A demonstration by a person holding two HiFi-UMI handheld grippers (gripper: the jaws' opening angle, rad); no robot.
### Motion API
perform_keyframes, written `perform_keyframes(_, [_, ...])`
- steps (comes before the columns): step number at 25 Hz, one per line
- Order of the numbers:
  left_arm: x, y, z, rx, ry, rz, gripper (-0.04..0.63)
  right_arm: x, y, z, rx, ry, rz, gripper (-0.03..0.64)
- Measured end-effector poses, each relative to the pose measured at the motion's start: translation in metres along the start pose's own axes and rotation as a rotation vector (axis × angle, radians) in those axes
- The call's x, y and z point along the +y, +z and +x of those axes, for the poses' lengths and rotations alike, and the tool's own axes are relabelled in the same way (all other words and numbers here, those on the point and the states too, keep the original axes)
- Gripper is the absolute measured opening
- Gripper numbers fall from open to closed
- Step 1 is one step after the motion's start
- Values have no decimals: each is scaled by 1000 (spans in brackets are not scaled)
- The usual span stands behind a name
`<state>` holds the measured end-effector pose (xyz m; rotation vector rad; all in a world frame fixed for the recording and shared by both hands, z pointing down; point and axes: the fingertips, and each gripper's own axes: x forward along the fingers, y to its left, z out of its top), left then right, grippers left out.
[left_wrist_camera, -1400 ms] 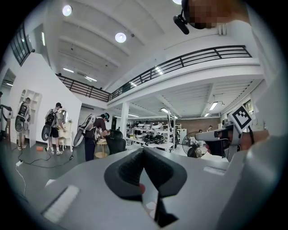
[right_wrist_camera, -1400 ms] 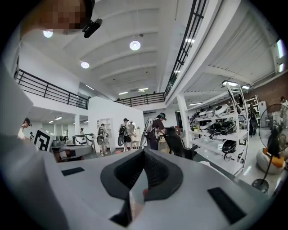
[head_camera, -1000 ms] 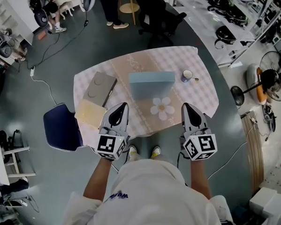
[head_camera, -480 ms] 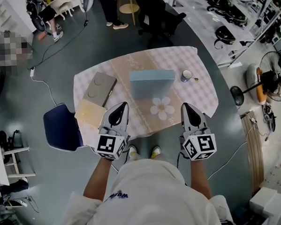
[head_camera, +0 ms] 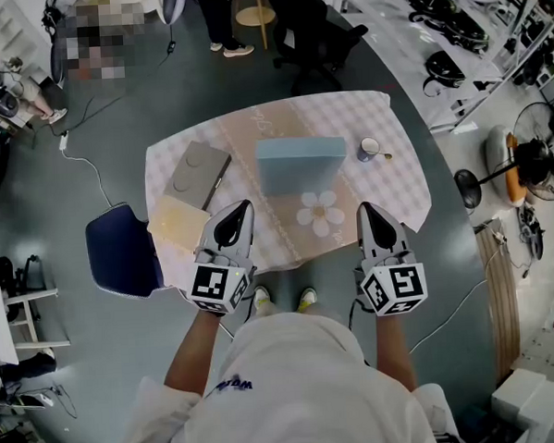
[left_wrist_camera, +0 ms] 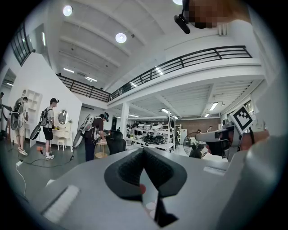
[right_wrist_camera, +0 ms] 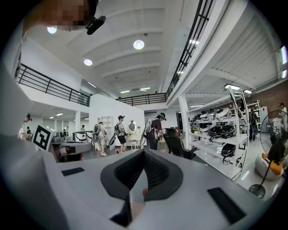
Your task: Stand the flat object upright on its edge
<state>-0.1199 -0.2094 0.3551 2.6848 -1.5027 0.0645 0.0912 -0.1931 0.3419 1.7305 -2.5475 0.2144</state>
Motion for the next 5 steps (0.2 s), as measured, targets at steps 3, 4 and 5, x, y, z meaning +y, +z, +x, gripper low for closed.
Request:
perform_keyframes(3, [2,1,-1,2,1,-1,2,2,1,1,2,1,-1,2])
perform_keyframes(4, [3,1,-1,3,1,-1,2,3,1,1,2,1,0,2])
perform_keyframes(5, [4,1,-2,4,1,-2,2,3,1,2,3,1,0,2])
